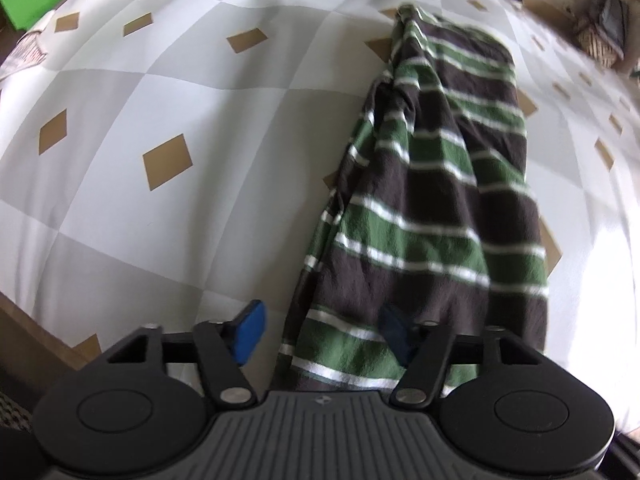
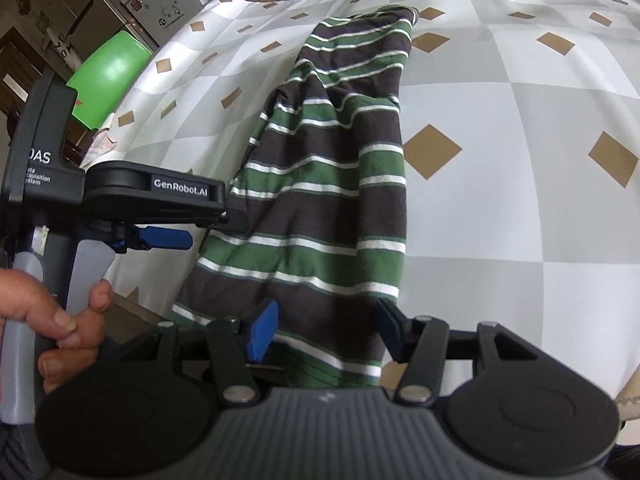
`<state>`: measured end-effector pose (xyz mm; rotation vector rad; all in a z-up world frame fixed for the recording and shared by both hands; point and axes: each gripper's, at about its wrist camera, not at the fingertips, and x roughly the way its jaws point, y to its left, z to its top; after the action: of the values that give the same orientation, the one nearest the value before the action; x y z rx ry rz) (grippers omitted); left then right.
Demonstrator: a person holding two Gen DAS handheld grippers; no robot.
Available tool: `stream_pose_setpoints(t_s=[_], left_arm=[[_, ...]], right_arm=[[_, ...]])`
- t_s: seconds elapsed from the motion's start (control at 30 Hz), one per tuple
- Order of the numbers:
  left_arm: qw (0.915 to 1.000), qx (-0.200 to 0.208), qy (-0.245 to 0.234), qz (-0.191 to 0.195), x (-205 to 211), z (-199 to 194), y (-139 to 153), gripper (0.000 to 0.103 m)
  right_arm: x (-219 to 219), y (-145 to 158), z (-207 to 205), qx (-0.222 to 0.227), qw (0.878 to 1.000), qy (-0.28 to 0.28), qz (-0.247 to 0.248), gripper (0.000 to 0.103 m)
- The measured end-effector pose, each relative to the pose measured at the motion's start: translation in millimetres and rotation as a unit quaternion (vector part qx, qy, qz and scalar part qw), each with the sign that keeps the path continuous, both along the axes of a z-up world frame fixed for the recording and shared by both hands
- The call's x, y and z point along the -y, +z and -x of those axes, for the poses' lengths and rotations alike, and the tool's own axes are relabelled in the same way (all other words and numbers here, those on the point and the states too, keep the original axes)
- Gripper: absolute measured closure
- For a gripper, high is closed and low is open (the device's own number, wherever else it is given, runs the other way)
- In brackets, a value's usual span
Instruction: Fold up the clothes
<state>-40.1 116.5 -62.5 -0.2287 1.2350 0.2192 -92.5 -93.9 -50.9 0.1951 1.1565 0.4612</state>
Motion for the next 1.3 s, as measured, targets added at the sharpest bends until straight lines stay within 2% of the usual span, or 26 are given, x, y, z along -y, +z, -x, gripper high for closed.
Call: stream_pose_setpoints(t_s=[0.17,0.37,0.43,0.5,0.6,0.77,0.97,1.13,1.3], left_arm=[[0.9995,0.002,-0.008,-0.032,4,0,-1,0.051],[0.9993,-0.001,0.03,-0.023,-10,3,0,0.05],[0.999,-0.002,0.032,-0.031,-10,3,0,0.048],[0.9986,-0.002,0.03,-0.043,-9,3,0,0.045],[0.9982,-0.002,0.026,-0.053,-6,2,1,0.045],[0.997,0.03,0.026,-0.066,-2,2,16,0.045],[0.9987,0.036,-0.012,-0.034,14,-2,21,0.045],[0.9976,0.024,-0.059,-0.028,34,-5,18,0.044],[0.9966,0.013,-0.079,-0.016,43,-9,18,0.042]], right_arm=[[-2,-9,-1,-0.01,1.0,0.0,0.013,0.05],[3,-10,-2,-0.015,1.0,-0.008,0.009,0.046],[5,-11,-3,-0.017,1.0,-0.011,0.008,0.043],[6,-11,-4,-0.019,1.0,-0.014,0.007,0.042],[9,-11,-5,-0.022,1.0,-0.019,0.005,0.042],[14,-10,-8,-0.026,0.999,-0.029,-0.003,0.042],[17,-5,-21,-0.028,0.999,-0.027,-0.003,0.042],[14,2,-34,-0.023,0.999,-0.006,0.026,0.042],[16,9,-55,-0.018,0.999,0.008,0.044,0.042]])
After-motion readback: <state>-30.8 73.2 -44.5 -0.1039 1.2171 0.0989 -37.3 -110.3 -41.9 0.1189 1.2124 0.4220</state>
